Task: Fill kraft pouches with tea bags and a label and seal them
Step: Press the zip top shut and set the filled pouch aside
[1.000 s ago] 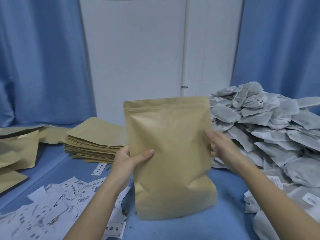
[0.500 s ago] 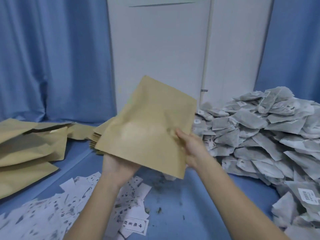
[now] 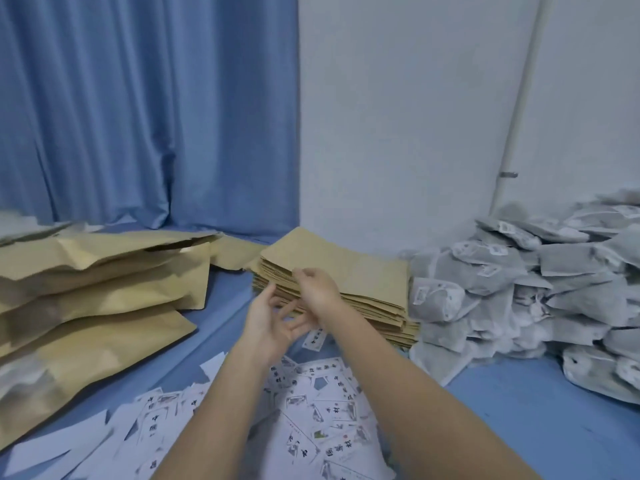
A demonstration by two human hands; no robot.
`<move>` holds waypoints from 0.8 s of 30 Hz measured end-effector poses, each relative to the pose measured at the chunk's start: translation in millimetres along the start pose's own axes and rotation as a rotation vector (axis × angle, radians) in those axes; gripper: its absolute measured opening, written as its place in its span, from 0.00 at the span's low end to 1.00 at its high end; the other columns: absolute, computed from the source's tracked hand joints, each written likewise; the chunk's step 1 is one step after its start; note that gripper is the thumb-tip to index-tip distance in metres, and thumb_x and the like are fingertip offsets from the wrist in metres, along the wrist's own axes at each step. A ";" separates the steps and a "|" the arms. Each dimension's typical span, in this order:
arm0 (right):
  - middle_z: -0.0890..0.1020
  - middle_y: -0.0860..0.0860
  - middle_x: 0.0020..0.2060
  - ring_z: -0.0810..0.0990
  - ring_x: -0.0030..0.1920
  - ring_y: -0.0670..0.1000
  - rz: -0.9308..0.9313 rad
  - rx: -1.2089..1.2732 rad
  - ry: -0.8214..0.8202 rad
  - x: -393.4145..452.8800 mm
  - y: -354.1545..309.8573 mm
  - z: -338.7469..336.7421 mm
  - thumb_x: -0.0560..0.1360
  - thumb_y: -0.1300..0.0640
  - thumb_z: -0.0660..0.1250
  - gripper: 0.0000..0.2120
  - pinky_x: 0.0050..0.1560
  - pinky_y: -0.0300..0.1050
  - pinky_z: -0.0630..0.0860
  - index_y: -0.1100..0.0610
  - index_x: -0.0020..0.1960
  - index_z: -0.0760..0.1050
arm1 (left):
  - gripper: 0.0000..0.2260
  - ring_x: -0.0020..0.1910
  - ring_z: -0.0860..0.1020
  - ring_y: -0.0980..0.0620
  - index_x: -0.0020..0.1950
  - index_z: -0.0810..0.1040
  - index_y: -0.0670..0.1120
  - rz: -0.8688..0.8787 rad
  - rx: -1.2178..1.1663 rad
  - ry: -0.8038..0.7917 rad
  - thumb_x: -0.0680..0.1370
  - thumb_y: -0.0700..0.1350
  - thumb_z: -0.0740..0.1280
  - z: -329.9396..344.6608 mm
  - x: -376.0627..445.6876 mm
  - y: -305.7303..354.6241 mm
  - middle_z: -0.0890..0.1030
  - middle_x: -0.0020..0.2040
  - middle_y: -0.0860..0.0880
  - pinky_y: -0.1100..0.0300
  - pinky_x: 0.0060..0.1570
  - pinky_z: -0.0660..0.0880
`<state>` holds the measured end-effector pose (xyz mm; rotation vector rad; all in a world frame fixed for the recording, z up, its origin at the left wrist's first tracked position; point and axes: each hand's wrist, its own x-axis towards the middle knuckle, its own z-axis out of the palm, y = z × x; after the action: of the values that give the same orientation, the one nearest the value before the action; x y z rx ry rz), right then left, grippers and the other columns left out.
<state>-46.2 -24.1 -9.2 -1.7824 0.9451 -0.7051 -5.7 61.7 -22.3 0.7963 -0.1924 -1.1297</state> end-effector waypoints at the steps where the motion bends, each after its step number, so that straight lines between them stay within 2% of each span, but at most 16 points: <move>1: 0.76 0.58 0.62 0.74 0.62 0.57 -0.027 -0.114 0.039 4.8 10.7 -8.1 0.79 0.49 0.57 0.21 0.62 0.45 0.68 0.61 0.66 0.70 | 0.20 0.56 0.76 0.32 0.70 0.62 0.43 -0.020 -0.011 0.014 0.81 0.50 0.60 0.4 6.3 -3.3 0.68 0.68 0.35 0.38 0.42 0.75; 3: 0.72 0.57 0.67 0.69 0.67 0.56 -0.119 -0.377 0.130 16.4 31.3 -25.8 0.78 0.52 0.58 0.23 0.63 0.42 0.64 0.61 0.69 0.66 | 0.28 0.61 0.73 0.30 0.76 0.55 0.42 -0.048 -0.034 0.036 0.80 0.49 0.61 0.2 19.7 -10.9 0.65 0.71 0.36 0.39 0.49 0.73; 5: 0.69 0.58 0.68 0.66 0.68 0.56 -0.224 -0.679 0.217 30.2 50.2 -43.5 0.78 0.52 0.59 0.24 0.65 0.45 0.62 0.62 0.70 0.63 | 0.30 0.62 0.72 0.31 0.77 0.53 0.43 -0.073 -0.035 0.048 0.80 0.49 0.62 -0.6 31.1 -17.8 0.64 0.72 0.36 0.39 0.53 0.73; 7: 0.60 0.57 0.73 0.58 0.72 0.56 -0.236 -0.968 0.184 41.5 68.0 -59.1 0.78 0.46 0.58 0.31 0.71 0.50 0.57 0.61 0.73 0.54 | 0.30 0.61 0.73 0.31 0.77 0.54 0.43 -0.094 -0.021 0.064 0.80 0.49 0.63 -2.5 42.3 -22.8 0.65 0.72 0.36 0.39 0.54 0.73; 9: 0.54 0.55 0.75 0.50 0.75 0.55 -0.162 -1.117 0.097 49.8 84.5 -71.4 0.76 0.38 0.55 0.39 0.74 0.52 0.50 0.59 0.76 0.46 | 0.30 0.60 0.73 0.31 0.77 0.55 0.43 -0.109 -0.014 0.081 0.79 0.48 0.64 -3.8 50.8 -27.7 0.66 0.71 0.36 0.39 0.53 0.74; 10: 0.55 0.55 0.75 0.50 0.75 0.55 -0.132 -1.158 0.071 50.7 91.6 -75.4 0.75 0.35 0.54 0.41 0.74 0.53 0.48 0.59 0.76 0.44 | 0.29 0.60 0.74 0.31 0.76 0.55 0.43 -0.111 -0.013 0.088 0.79 0.48 0.64 -4.3 53.1 -30.6 0.66 0.71 0.36 0.40 0.52 0.74; 12: 0.64 0.56 0.72 0.58 0.73 0.54 -0.180 -1.218 0.088 47.7 98.0 -80.0 0.75 0.33 0.54 0.40 0.73 0.51 0.51 0.58 0.76 0.48 | 0.29 0.60 0.74 0.32 0.76 0.56 0.42 -0.112 -0.002 0.094 0.79 0.48 0.65 -3.1 57.2 -35.8 0.66 0.70 0.36 0.41 0.53 0.74; 13: 0.71 0.55 0.67 0.66 0.68 0.54 -0.271 -1.246 0.136 43.5 100.0 -80.3 0.75 0.35 0.56 0.38 0.71 0.49 0.57 0.58 0.75 0.53 | 0.29 0.61 0.73 0.32 0.75 0.57 0.42 -0.114 0.006 0.099 0.78 0.48 0.65 -2.2 58.8 -38.7 0.67 0.70 0.36 0.41 0.54 0.74; 14: 0.79 0.54 0.57 0.75 0.60 0.53 -0.408 -1.268 0.212 37.2 100.5 -81.4 0.74 0.38 0.61 0.34 0.64 0.46 0.65 0.56 0.72 0.60 | 0.29 0.61 0.73 0.33 0.74 0.59 0.42 -0.117 0.021 0.103 0.77 0.48 0.66 -0.2 60.2 -41.4 0.67 0.69 0.36 0.42 0.56 0.73; 15: 0.83 0.52 0.45 0.80 0.48 0.52 -0.550 -1.274 0.311 28.9 99.9 -82.0 0.70 0.42 0.70 0.30 0.53 0.43 0.73 0.55 0.67 0.70 | 0.29 0.60 0.74 0.33 0.73 0.61 0.41 -0.120 0.047 0.104 0.77 0.49 0.68 2.7 60.6 -43.7 0.68 0.68 0.36 0.43 0.58 0.73; 16: 0.82 0.50 0.33 0.81 0.35 0.52 -0.659 -1.240 0.393 20.6 101.7 -82.2 0.62 0.49 0.78 0.27 0.39 0.40 0.76 0.53 0.59 0.78 | 0.28 0.59 0.74 0.34 0.71 0.63 0.41 -0.124 0.075 0.102 0.75 0.49 0.69 6.4 59.7 -46.2 0.70 0.66 0.36 0.43 0.59 0.73; 17: 0.78 0.49 0.25 0.78 0.27 0.52 -0.776 -1.184 0.475 13.2 105.9 -82.3 0.56 0.56 0.81 0.24 0.30 0.38 0.74 0.52 0.51 0.82 | 0.27 0.59 0.75 0.34 0.69 0.66 0.42 -0.124 0.097 0.087 0.75 0.50 0.69 10.1 58.0 -48.8 0.71 0.63 0.36 0.44 0.61 0.72; 19: 0.76 0.49 0.24 0.76 0.25 0.52 -0.920 -1.077 0.557 -2.0 113.1 -82.1 0.55 0.62 0.80 0.22 0.26 0.38 0.73 0.52 0.48 0.84 | 0.22 0.57 0.76 0.35 0.65 0.71 0.44 -0.115 0.120 0.008 0.74 0.51 0.70 18.3 51.8 -52.0 0.75 0.61 0.36 0.43 0.62 0.72; 21: 0.78 0.51 0.29 0.78 0.29 0.53 -0.991 -0.985 0.597 -15.5 115.8 -81.1 0.60 0.64 0.77 0.20 0.30 0.41 0.76 0.53 0.51 0.83 | 0.17 0.56 0.78 0.36 0.63 0.74 0.42 -0.075 0.108 -0.051 0.76 0.47 0.68 26.2 43.6 -53.7 0.79 0.58 0.37 0.41 0.62 0.72; 22: 0.80 0.52 0.32 0.79 0.31 0.54 -1.004 -0.951 0.610 -22.9 115.8 -79.9 0.62 0.65 0.76 0.19 0.32 0.42 0.77 0.54 0.51 0.83 | 0.15 0.54 0.79 0.37 0.63 0.74 0.39 -0.038 0.103 -0.047 0.78 0.43 0.65 29.9 39.4 -54.2 0.80 0.56 0.37 0.41 0.59 0.73; 24: 0.81 0.53 0.35 0.80 0.35 0.55 -1.005 -0.930 0.581 -37.2 113.6 -78.9 0.63 0.64 0.75 0.17 0.37 0.45 0.79 0.54 0.51 0.83 | 0.11 0.47 0.79 0.39 0.62 0.73 0.34 0.064 0.106 0.023 0.80 0.35 0.59 37.0 31.7 -56.6 0.80 0.49 0.38 0.44 0.48 0.79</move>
<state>-161.6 -57.3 -87.4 -3.0243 0.7203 -1.6589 -52.2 6.3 -40.6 0.8912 -0.2586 -1.0562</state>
